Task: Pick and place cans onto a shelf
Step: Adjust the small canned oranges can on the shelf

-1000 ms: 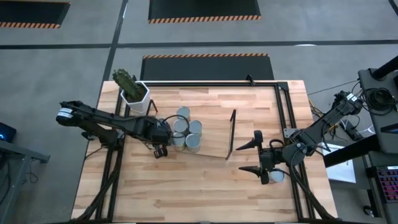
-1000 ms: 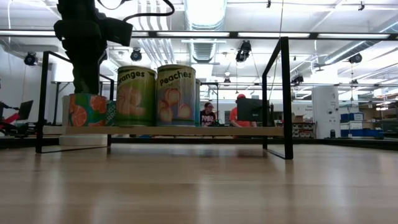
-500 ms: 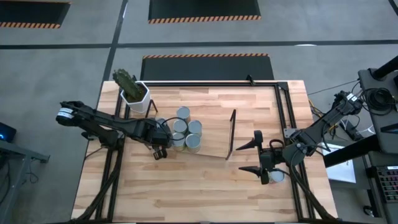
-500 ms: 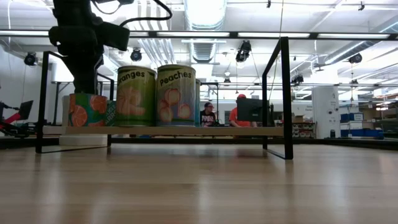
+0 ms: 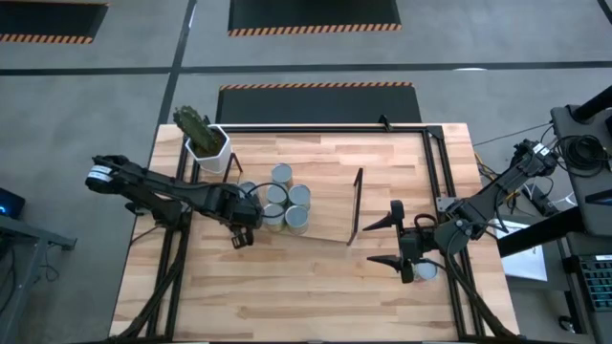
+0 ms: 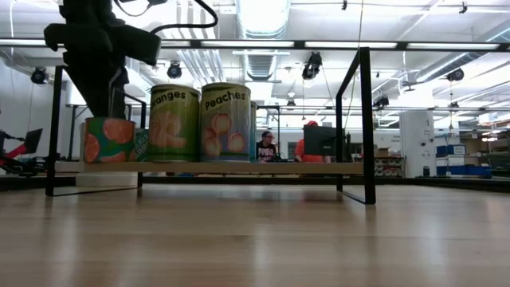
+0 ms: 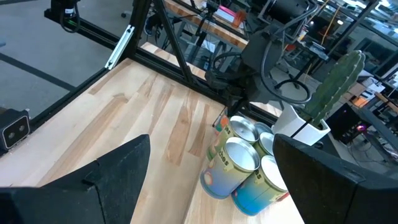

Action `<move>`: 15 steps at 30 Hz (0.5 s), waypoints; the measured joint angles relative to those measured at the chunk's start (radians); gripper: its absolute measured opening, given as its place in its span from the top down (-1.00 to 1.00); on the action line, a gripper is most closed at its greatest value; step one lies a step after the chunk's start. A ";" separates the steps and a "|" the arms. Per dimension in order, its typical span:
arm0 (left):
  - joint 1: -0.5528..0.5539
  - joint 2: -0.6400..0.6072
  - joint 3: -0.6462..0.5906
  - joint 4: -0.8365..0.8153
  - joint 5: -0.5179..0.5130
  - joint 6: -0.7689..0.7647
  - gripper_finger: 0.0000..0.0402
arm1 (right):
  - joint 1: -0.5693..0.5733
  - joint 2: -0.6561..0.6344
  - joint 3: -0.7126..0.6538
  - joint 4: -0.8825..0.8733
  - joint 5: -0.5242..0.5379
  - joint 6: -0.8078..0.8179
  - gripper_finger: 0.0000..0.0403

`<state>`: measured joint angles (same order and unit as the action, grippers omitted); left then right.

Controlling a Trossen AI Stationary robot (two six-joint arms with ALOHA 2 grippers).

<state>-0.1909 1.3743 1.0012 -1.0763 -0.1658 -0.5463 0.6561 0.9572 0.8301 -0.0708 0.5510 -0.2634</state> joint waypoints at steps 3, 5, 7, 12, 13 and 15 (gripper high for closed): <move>0.000 -0.002 0.000 0.003 0.000 -0.021 1.00 | 0.000 0.000 0.000 0.000 0.000 -0.001 -0.62; -0.003 -0.002 0.000 0.012 -0.001 -0.038 1.00 | 0.000 0.000 0.000 0.000 0.000 -0.001 -0.62; -0.010 -0.002 0.000 0.034 -0.001 -0.048 1.00 | 0.000 0.000 0.000 0.000 0.000 -0.001 -0.62; -0.032 -0.002 0.000 0.059 -0.001 -0.070 1.00 | 0.000 0.000 0.000 0.000 0.000 0.000 -0.62; -0.036 -0.002 0.000 0.060 -0.002 -0.075 1.00 | 0.000 0.000 0.000 0.000 0.000 0.000 -0.62; -0.046 -0.002 0.000 0.062 -0.003 -0.081 1.00 | 0.000 0.000 0.000 0.000 0.000 0.001 -0.62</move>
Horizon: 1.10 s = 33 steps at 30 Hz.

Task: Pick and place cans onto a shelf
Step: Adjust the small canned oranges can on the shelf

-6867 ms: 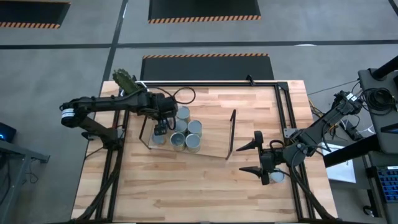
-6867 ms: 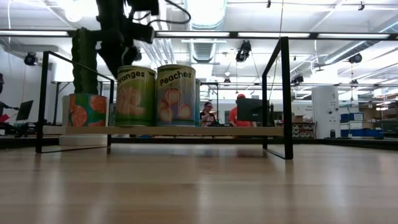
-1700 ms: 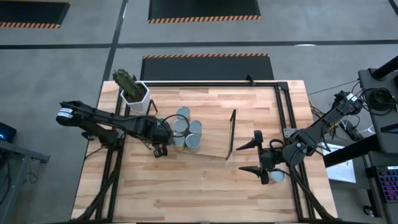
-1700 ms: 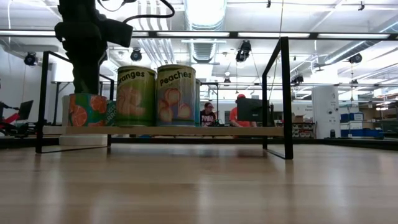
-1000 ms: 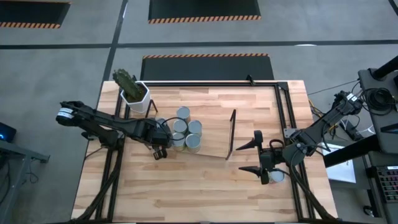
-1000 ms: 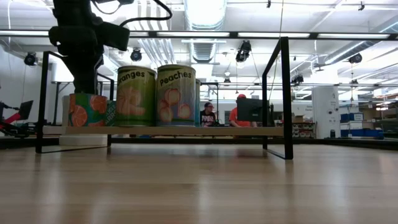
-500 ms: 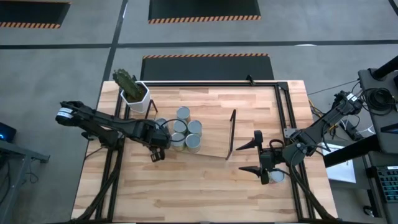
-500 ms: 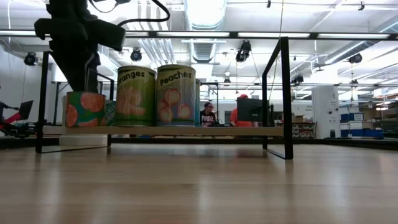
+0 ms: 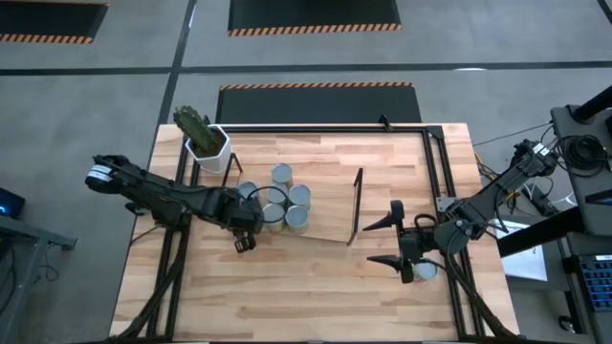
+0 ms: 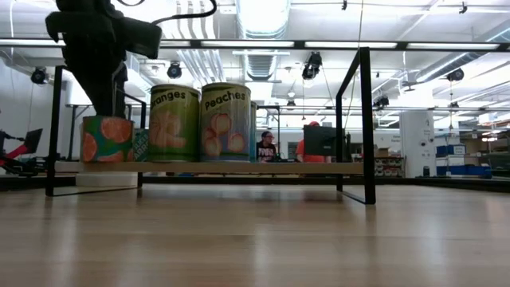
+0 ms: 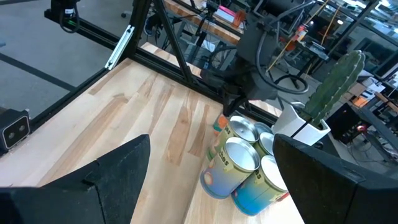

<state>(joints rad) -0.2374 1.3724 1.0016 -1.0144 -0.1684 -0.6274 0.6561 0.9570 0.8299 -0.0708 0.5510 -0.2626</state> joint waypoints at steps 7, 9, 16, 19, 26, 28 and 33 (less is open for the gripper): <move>-0.017 0.000 0.001 -0.073 -0.009 -0.005 1.00 | 0.000 0.000 0.000 0.000 0.000 0.000 -0.62; -0.017 0.000 0.001 -0.100 -0.037 -0.024 1.00 | 0.000 0.000 0.000 0.000 0.000 0.000 -0.62; -0.039 0.000 0.062 -0.093 -0.049 -0.044 1.00 | 0.000 0.000 0.000 0.000 0.000 0.000 -0.62; -0.062 0.000 0.121 -0.096 -0.050 -0.043 1.00 | 0.000 0.000 0.000 0.000 0.000 0.000 -0.62; -0.169 0.000 0.155 -0.089 -0.049 -0.071 1.00 | 0.000 0.001 0.000 0.000 0.000 0.002 -0.62; -0.198 0.000 0.138 -0.092 -0.048 -0.102 1.00 | 0.000 0.001 0.000 0.000 -0.001 0.005 -0.62; -0.234 0.000 0.078 -0.051 -0.050 -0.149 1.00 | 0.000 0.001 0.000 -0.002 -0.001 0.004 -0.62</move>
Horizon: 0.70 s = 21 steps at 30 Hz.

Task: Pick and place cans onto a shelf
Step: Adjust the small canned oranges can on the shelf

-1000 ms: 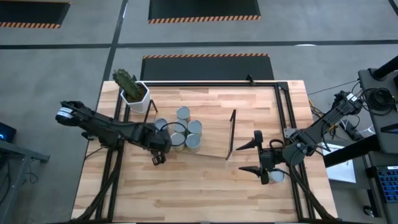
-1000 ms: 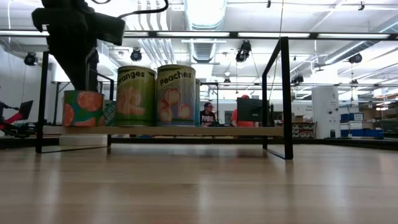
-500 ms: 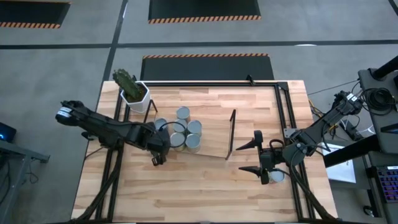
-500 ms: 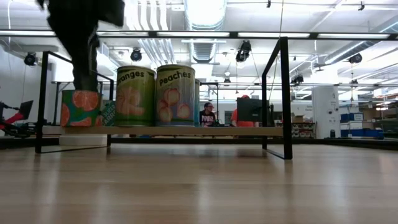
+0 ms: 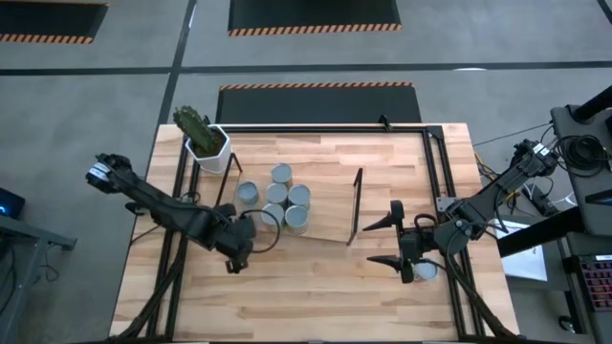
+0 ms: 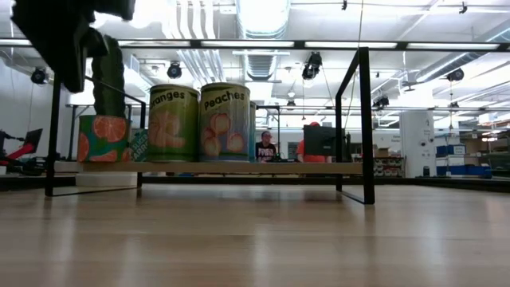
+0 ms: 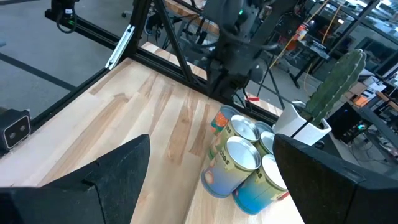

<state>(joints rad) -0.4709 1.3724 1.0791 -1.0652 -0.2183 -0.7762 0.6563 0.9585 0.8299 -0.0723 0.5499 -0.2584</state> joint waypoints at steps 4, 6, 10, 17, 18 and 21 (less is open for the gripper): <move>0.003 0.000 -0.063 0.055 -0.006 -0.001 1.00 | 0.000 0.000 0.000 0.001 0.000 -0.001 -0.62; 0.009 0.000 -0.095 0.082 -0.018 0.003 1.00 | 0.000 0.000 0.000 0.002 0.000 -0.002 -0.62; 0.014 0.000 -0.124 0.084 -0.089 -0.024 1.00 | 0.000 0.000 0.000 0.002 0.000 -0.003 -0.62; 0.017 0.000 -0.123 0.075 -0.131 -0.042 1.00 | 0.000 0.000 0.000 0.002 0.000 -0.003 -0.62; 0.017 0.000 -0.123 0.076 -0.131 -0.045 1.00 | 0.000 0.000 0.000 0.002 0.000 -0.003 -0.62; 0.018 0.000 -0.107 0.079 -0.102 -0.053 1.00 | 0.000 0.000 0.000 0.002 0.000 -0.003 -0.62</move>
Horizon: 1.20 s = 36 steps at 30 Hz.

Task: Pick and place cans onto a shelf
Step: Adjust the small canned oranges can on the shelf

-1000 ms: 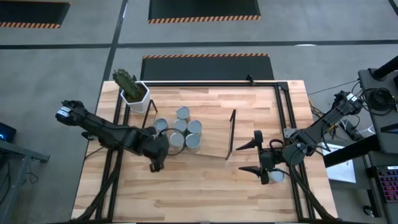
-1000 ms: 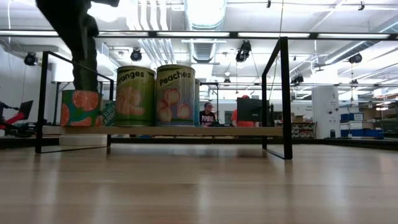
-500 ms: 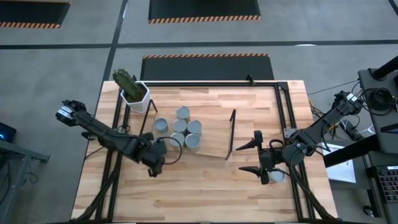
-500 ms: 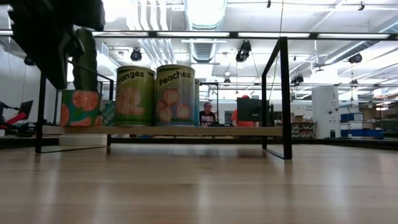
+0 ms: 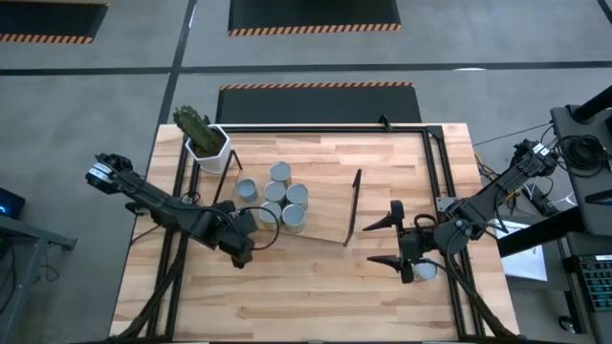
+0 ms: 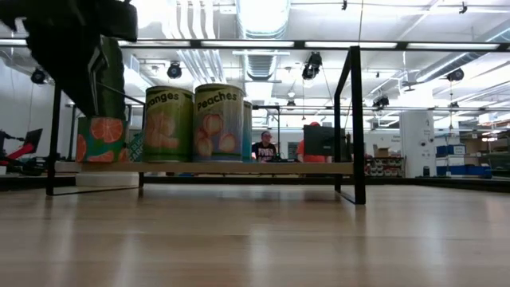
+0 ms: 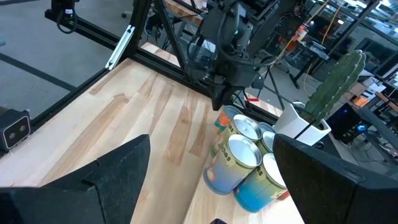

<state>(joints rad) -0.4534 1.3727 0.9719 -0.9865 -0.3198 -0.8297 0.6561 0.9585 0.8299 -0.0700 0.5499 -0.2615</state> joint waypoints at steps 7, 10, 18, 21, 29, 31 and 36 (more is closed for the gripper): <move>-0.019 0.001 0.172 0.008 0.024 0.074 1.00 | 0.000 0.000 0.000 0.000 0.000 0.000 -0.62; -0.051 0.001 0.281 0.004 -0.051 0.173 1.00 | 0.000 0.000 0.000 0.000 0.000 0.005 -0.62; -0.185 0.000 0.428 -0.006 -0.296 0.335 1.00 | 0.000 0.000 0.000 0.000 0.000 0.017 -0.62; -0.199 0.000 0.400 0.000 -0.297 0.274 1.00 | 0.000 0.000 0.000 0.000 0.000 0.019 -0.62; -0.198 0.000 0.197 -0.070 -0.101 -0.008 1.00 | 0.000 0.000 0.000 0.000 0.001 0.027 -0.62; -0.197 0.000 0.131 -0.070 -0.067 -0.057 1.00 | 0.000 0.000 0.000 0.000 0.001 0.026 -0.62; -0.172 0.000 0.007 -0.063 -0.060 -0.129 1.00 | 0.000 0.000 0.000 0.000 0.002 0.015 -0.62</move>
<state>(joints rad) -0.6257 1.3731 0.9791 -1.0490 -0.3799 -0.9589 0.6559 0.9585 0.8299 -0.0696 0.5514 -0.2463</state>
